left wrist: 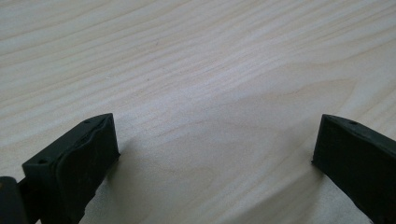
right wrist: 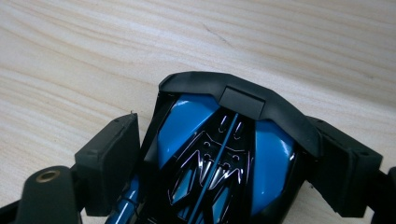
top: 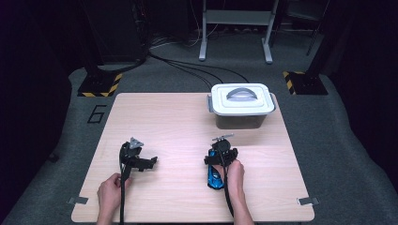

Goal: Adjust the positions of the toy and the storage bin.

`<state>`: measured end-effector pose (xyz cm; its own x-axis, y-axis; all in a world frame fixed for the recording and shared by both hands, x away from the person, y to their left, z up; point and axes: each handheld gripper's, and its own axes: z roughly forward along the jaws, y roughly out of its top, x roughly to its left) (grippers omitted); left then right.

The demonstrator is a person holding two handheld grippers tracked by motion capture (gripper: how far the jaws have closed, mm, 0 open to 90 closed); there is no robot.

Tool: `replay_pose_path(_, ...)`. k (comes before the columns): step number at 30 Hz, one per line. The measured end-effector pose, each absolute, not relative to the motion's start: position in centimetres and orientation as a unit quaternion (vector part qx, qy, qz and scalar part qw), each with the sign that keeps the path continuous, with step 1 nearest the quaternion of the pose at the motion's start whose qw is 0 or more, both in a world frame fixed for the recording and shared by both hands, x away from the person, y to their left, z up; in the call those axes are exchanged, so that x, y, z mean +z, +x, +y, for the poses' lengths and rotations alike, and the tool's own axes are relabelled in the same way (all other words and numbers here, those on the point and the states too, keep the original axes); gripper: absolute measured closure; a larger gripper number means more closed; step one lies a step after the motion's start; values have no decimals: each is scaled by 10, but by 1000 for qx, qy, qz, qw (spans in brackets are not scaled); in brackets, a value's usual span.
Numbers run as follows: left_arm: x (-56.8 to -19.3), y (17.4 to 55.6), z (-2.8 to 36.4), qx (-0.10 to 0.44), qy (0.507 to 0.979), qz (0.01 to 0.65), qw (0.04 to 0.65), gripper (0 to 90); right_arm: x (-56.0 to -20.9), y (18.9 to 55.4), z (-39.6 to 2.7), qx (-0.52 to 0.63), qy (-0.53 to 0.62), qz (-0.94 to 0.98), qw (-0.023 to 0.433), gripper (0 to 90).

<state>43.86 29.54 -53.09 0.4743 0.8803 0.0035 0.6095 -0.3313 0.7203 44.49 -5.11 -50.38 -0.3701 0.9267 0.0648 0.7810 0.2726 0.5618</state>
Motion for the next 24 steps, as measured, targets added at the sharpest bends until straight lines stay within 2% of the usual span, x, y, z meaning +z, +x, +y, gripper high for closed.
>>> replay_pose_path(24, -531, 439, 295, 202, 791, 471, 335, 0, -502, 448, -54, 277, 398, 871, 75, 177)
